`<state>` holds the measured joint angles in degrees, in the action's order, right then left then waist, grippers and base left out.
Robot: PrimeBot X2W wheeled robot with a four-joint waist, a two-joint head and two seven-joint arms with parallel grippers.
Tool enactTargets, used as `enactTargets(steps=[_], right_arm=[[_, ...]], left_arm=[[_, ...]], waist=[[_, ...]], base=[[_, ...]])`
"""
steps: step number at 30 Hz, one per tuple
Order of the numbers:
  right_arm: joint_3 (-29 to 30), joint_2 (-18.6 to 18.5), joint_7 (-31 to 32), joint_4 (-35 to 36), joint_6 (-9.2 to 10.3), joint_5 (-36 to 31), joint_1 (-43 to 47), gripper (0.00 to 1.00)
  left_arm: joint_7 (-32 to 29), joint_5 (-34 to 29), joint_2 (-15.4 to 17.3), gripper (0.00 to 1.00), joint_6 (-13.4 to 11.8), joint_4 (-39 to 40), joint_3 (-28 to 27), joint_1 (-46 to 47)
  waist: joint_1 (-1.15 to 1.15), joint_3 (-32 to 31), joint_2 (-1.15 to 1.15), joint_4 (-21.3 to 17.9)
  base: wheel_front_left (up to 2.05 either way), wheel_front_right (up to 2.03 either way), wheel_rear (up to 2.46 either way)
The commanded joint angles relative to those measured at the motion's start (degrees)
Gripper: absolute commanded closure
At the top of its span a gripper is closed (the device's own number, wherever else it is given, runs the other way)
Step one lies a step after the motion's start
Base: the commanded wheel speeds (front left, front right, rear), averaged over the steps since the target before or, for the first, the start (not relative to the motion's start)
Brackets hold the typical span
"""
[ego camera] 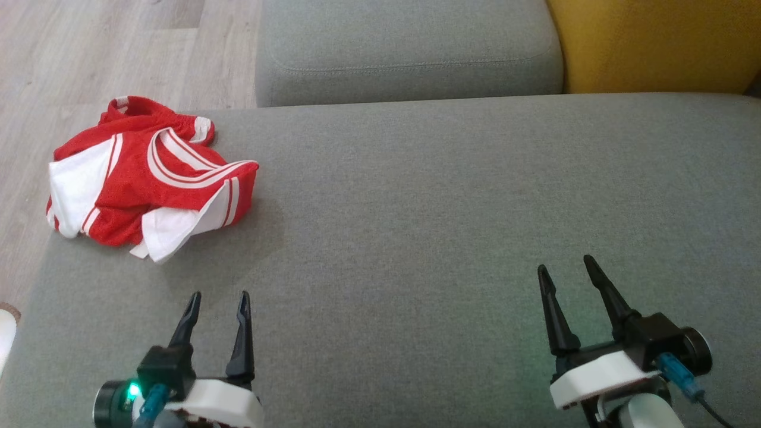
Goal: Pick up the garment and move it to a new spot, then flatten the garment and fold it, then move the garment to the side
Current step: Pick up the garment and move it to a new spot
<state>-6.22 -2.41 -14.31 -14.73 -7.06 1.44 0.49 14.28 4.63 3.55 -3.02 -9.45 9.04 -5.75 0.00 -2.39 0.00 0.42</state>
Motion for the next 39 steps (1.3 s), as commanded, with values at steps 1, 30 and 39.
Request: enactTargets(steps=[1, 30, 39], right_arm=[[-1.13, -0.46, -0.69, 1.68, -0.43, 0.34, -3.38, 0.0], [-1.42, -0.46, -0.69, 3.38, -0.43, 1.21, -2.57, 0.0], [-2.15, -0.46, -0.69, 3.67, -0.43, 1.94, -2.43, 0.0]], left_arm=[[0.72, -0.27, -0.08, 0.0, 0.0, 1.63, -1.92, 1.71], [0.72, 0.99, -0.6, 0.0, 0.62, 1.84, -2.05, 2.85], [0.72, 0.45, -0.57, 0.0, 0.81, 2.41, -3.07, 2.57]], waist=[[0.0, 0.02, 0.0, 0.01], [0.0, -0.48, 0.0, 13.17], [0.0, -0.75, 0.0, 22.3]], base=[[0.0, 0.0, 0.0], [0.0, 0.0, 0.0], [0.0, 0.0, 0.0]])
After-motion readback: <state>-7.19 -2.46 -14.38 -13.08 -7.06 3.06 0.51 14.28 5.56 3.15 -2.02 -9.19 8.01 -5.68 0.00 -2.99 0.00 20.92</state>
